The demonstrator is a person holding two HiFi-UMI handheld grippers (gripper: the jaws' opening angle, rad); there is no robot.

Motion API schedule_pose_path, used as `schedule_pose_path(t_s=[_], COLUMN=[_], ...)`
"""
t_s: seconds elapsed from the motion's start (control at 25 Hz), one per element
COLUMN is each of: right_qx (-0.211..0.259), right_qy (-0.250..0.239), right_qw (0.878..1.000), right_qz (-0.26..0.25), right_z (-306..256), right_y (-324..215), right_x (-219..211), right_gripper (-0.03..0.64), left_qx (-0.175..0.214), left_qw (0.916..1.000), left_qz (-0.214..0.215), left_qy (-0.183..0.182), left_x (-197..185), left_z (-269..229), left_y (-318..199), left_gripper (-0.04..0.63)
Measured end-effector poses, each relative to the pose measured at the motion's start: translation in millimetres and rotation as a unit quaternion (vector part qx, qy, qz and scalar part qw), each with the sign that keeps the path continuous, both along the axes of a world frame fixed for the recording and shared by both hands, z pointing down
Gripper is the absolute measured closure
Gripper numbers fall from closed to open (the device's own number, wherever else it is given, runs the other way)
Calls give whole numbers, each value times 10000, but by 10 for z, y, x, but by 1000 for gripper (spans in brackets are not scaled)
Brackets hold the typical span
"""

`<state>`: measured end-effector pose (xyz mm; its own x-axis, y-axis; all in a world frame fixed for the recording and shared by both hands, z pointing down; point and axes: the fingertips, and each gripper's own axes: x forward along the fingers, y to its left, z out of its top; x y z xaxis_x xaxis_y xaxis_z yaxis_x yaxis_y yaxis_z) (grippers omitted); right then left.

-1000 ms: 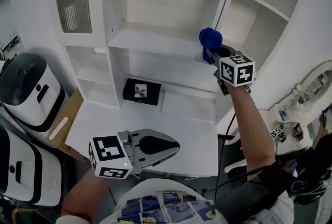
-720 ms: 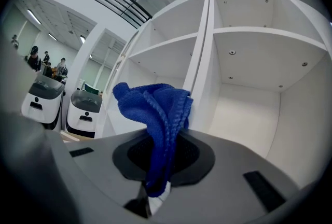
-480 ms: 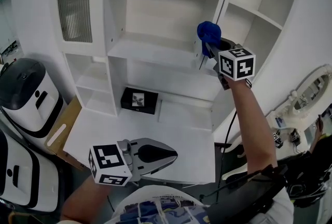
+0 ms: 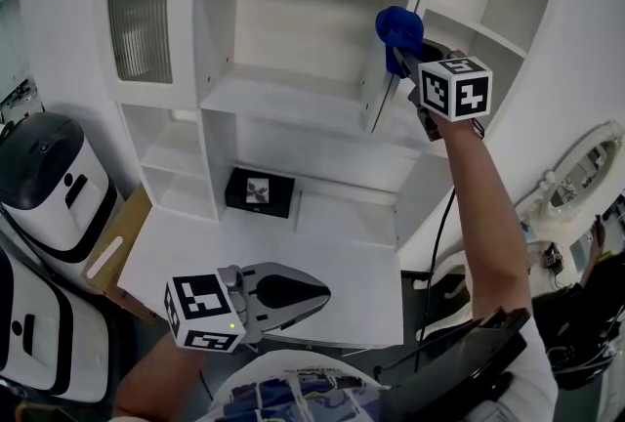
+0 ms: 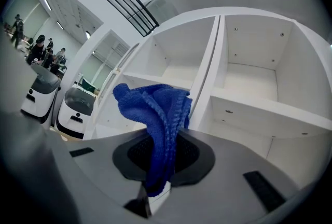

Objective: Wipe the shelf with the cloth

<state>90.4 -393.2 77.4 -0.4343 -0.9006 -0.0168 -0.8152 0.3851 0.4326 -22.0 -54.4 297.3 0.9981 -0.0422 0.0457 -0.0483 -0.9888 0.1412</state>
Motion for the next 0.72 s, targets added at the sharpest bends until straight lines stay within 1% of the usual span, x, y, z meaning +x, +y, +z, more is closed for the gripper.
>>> schedule_pose_path(t_s=[0.28,0.56,0.72], right_qx=[182,322,347], right_qy=[34,106,171], right_qw=[9998,9994,9992], right_qz=[61,87,73], right_z=[-357,-607,-672], right_y=[10,6,22], right_x=[9,11,32], right_gripper=[553,554,554], left_qx=[-7,41,1], left_qw=[10000,10000,10000], left_qz=[-23,34,20], left_qy=[13,-16,-18], left_x=[-5,42,91], left_z=[-18,-23,-5], left_y=[13,35,34], left_gripper=[584,583,583])
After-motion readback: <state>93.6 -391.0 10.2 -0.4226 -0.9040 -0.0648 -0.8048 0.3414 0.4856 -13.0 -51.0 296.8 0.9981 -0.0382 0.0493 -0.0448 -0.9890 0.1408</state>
